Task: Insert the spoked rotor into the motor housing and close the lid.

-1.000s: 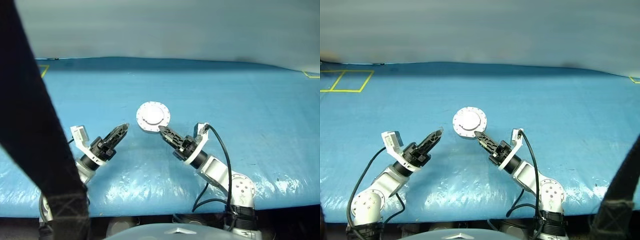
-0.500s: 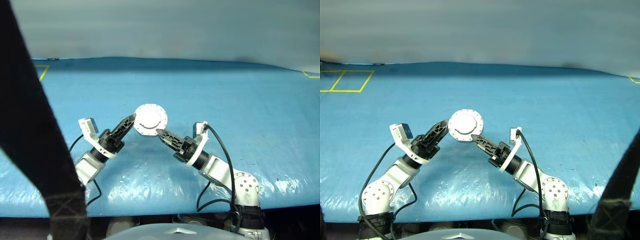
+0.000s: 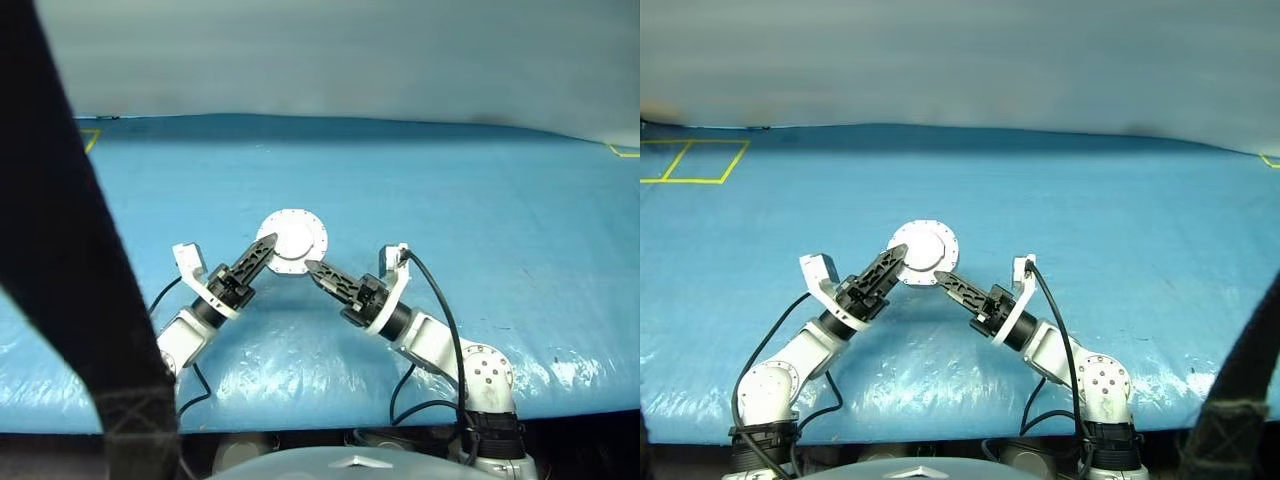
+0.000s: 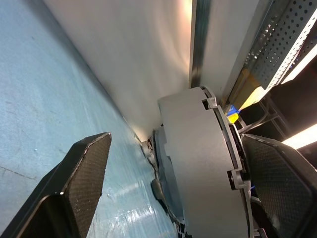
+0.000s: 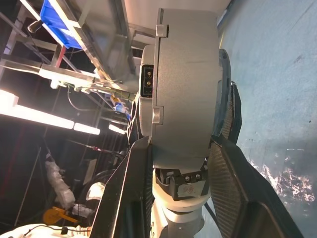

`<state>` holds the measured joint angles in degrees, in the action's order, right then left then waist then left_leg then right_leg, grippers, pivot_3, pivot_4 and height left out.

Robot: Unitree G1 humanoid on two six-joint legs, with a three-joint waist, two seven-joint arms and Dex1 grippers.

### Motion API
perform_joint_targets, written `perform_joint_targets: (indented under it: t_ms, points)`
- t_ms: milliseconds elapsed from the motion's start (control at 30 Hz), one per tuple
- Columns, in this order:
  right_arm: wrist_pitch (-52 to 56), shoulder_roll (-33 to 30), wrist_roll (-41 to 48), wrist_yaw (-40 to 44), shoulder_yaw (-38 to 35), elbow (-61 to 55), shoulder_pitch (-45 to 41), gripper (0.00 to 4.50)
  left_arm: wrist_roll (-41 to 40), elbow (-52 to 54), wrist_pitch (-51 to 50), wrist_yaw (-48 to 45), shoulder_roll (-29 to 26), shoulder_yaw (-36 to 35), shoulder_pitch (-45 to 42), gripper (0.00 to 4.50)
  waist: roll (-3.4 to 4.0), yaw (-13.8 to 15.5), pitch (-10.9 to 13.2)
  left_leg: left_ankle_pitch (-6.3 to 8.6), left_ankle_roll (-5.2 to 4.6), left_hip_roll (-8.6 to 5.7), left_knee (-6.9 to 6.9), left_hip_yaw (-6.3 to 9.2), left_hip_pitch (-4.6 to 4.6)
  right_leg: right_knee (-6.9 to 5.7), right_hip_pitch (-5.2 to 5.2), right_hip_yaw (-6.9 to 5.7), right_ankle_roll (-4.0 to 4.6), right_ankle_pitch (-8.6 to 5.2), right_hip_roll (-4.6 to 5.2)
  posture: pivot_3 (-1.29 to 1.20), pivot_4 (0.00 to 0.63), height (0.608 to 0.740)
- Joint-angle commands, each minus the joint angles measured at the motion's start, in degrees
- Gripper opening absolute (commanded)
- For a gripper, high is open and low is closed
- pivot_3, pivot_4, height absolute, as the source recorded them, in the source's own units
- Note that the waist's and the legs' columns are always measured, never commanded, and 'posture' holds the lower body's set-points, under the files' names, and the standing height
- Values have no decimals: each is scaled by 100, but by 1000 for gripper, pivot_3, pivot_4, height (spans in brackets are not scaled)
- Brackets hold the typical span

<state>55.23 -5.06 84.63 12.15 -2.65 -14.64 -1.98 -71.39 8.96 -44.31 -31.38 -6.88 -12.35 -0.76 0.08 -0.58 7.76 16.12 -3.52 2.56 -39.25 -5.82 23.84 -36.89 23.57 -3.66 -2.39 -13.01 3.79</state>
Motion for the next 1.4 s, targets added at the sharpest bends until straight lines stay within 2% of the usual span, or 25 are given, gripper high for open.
perform_joint_targets:
  t_ms: [33, 267, 433, 533, 567, 633, 700, 733, 800, 867, 900, 1033, 1167, 1400]
  points:
    - [-121, 59, 264, 105, -5, -352, -118, 1248, -16, 41, -46, -77, 233, 285, -138, 4493, -2, 0, 1, 0, 0, 0, -1, -1, 0, 0, -1, 1, -1, 1, 0, 0, 150, 740]
    - [-153, 68, 204, 64, -6, -316, -121, 1248, 247, -68, 178, -57, 384, 310, -286, 4493, -1, -18, 1, 1, -2, 4, -1, 0, -2, -3, 1, 4, -1, 1, -7, 0, 150, 740]
    - [-206, 81, 166, -6, -12, -296, -81, 1248, 503, -191, 289, 145, 390, 321, -411, 2986, -3, 4, 1, 1, -2, 3, -1, 0, 0, -2, 1, 3, -1, 1, -6, 0, 150, 740]
    - [-233, 86, 138, -23, 13, -280, -88, 1248, 552, -257, 349, -84, 412, 336, -464, 2719, -4, -3, 2, 2, -4, 0, -7, 0, 3, -1, 0, 4, -5, 3, -4, 0, 150, 740]
    - [-249, 91, 120, -33, 20, -276, -94, 1248, 759, -274, 424, 104, 419, 374, -483, 2671, -4, -5, 2, 3, -5, 0, -7, -2, 2, -1, 0, 6, -5, 3, -4, 0, 150, 740]
    - [-273, 85, 93, -38, 33, -277, -101, 1248, 944, -338, 534, 408, 496, 360, -510, 2664, -4, -4, 2, 3, -6, 1, -7, -2, 2, -1, 1, 5, -5, 3, -4, 0, 150, 740]
    - [-349, 75, -90, -58, 65, -306, -113, 1248, 669, -278, 579, -198, 546, 304, -484, 2664, -4, -4, 2, 3, -5, 1, -7, -2, 2, -1, 1, 5, -5, 4, -4, 0, 150, 740]
    - [-407, 63, -242, -69, 88, -337, -114, 1248, 693, -263, 527, -168, 514, 328, -494, 2664, -4, -10, 2, 3, -5, 1, -6, -2, 2, -1, 1, 6, -5, 3, -5, 0, 150, 740]
    - [-600, 54, -628, -49, 151, -434, -97, 1248, 917, -289, 468, 288, 495, 372, -554, 2664, -4, -9, 2, 3, -5, 3, -5, -3, 2, -1, 4, 6, -5, 3, -7, 0, 150, 740]
    - [-1059, 109, -1286, 82, 237, -558, -52, 1248, 927, -310, 596, 358, 595, 329, -577, 2664, -4, -7, 2, 3, -5, 3, -5, -2, 2, -2, 3, 6, -5, 3, -7, 0, 150, 740]
    - [-1064, 115, -1323, 144, 262, -536, -48, 1248, 923, -314, 648, 427, 639, 295, -583, 2664, -4, -6, 2, 3, -6, 3, -6, -2, 2, -2, 4, 7, -5, 3, -7, 0, 150, 740]
    - [-821, 176, -995, 96, 236, -392, -67, 2550, 935, -311, 770, 520, 720, 205, -616, 2664, -5, -1, 2, -1, 0, 1, -9, -2, 3, -1, 1, 7, -7, 5, -6, 0, 150, 740]
    - [-755, 268, -714, 124, 99, -313, -103, 2550, 871, -318, 880, 556, 738, 55, -726, 2664, -6, -3, 2, -1, 1, 2, -8, -4, 3, 0, 2, 7, -7, 5, -6, 0, 150, 740]
    - [-715, 209, -859, 84, 121, -334, -122, 2550, 1161, -264, 1303, 877, 683, -296, -957, 2664, -7, 5, 3, -1, 0, 4, -8, -3, 3, -1, 2, 7, -6, 5, -8, 0, 150, 740]
